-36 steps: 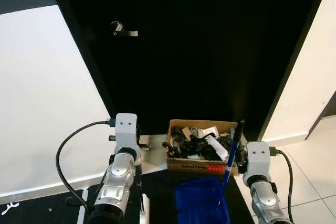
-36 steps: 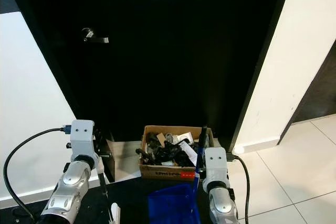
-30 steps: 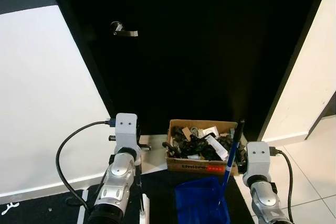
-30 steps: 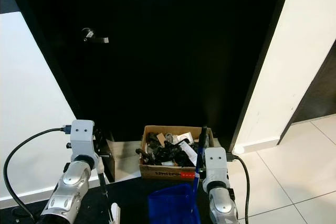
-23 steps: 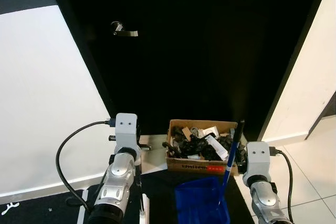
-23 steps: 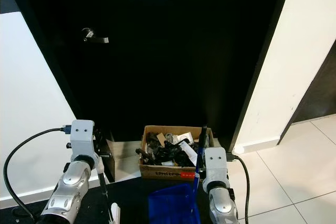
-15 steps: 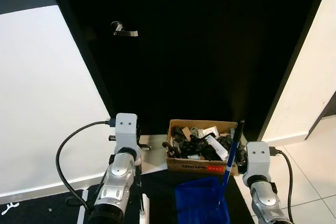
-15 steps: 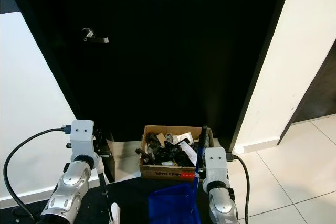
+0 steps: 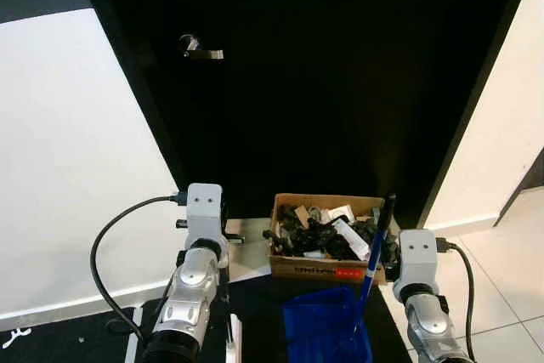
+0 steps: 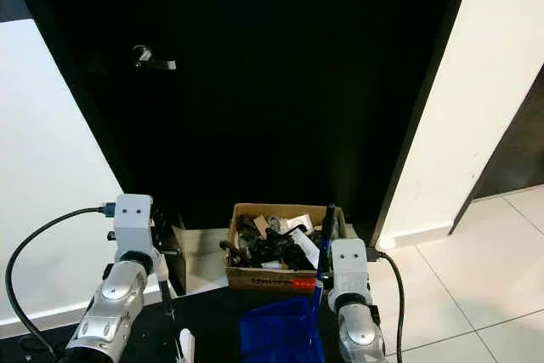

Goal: Sweep floor

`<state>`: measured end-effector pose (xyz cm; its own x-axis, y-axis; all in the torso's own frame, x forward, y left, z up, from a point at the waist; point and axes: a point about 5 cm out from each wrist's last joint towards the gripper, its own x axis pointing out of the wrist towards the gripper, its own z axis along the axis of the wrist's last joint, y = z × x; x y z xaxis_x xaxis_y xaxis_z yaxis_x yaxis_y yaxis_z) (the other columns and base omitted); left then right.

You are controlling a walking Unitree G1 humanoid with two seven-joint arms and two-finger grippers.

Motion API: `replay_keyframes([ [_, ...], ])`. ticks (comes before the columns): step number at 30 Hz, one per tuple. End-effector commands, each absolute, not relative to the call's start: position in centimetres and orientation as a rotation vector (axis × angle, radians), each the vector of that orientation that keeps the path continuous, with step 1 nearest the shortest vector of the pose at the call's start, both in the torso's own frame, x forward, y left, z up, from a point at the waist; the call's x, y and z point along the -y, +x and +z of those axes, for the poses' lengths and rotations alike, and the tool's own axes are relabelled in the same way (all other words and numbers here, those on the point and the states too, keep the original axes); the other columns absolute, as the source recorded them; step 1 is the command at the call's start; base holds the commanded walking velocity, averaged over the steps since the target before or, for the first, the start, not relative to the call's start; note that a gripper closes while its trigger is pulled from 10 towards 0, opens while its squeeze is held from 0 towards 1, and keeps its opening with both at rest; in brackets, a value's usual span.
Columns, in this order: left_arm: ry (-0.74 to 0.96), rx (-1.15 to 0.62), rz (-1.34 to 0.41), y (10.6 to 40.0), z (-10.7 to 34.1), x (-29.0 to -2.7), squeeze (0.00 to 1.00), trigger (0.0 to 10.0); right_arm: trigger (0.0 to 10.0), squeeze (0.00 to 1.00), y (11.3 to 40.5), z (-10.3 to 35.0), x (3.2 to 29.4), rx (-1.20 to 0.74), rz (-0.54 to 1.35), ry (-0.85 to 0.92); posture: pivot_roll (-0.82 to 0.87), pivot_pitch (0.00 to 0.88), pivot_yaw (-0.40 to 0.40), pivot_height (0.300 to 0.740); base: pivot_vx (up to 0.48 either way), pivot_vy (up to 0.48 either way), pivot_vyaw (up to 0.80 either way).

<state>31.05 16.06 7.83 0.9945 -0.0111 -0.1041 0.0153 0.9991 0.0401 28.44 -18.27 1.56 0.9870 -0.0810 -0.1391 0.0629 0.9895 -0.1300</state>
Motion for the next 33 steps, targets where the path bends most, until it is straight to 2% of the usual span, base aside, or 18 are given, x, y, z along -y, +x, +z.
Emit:
replay_keyframes([
  [1, 0.048, -0.084, -0.015, 31.1, 8.3, -16.0, 0.00, 10.0, 10.0, 0.00, 28.1, 1.1, 18.2, -0.167, -0.085, -0.109, -0.01, 0.027, 0.099, 0.740, 0.000, 0.000, 0.00],
  [17, 0.046, -0.087, -0.016, 31.0, 8.2, -15.9, 0.00, 10.0, 10.0, 0.00, 27.9, 0.9, 18.3, -0.179, -0.090, -0.121, -0.01, 0.037, 0.096, 0.740, 0.000, 0.000, 0.00],
  [20, 0.052, -0.086, -0.012, 30.8, 8.3, -16.3, 0.00, 10.0, 10.0, 0.00, 28.4, 0.8, 18.2, -0.227, -0.080, -0.055, 0.01, 0.054, 0.101, 0.740, 0.000, 0.000, 0.00],
  [33, 0.083, -0.102, -0.010, 29.9, 8.2, -17.3, 0.00, 10.0, 10.0, 0.00, 31.0, 3.9, 17.8, -0.099, -0.082, 0.018, 0.04, 0.084, 0.126, 0.740, 0.000, 0.000, 0.00],
])
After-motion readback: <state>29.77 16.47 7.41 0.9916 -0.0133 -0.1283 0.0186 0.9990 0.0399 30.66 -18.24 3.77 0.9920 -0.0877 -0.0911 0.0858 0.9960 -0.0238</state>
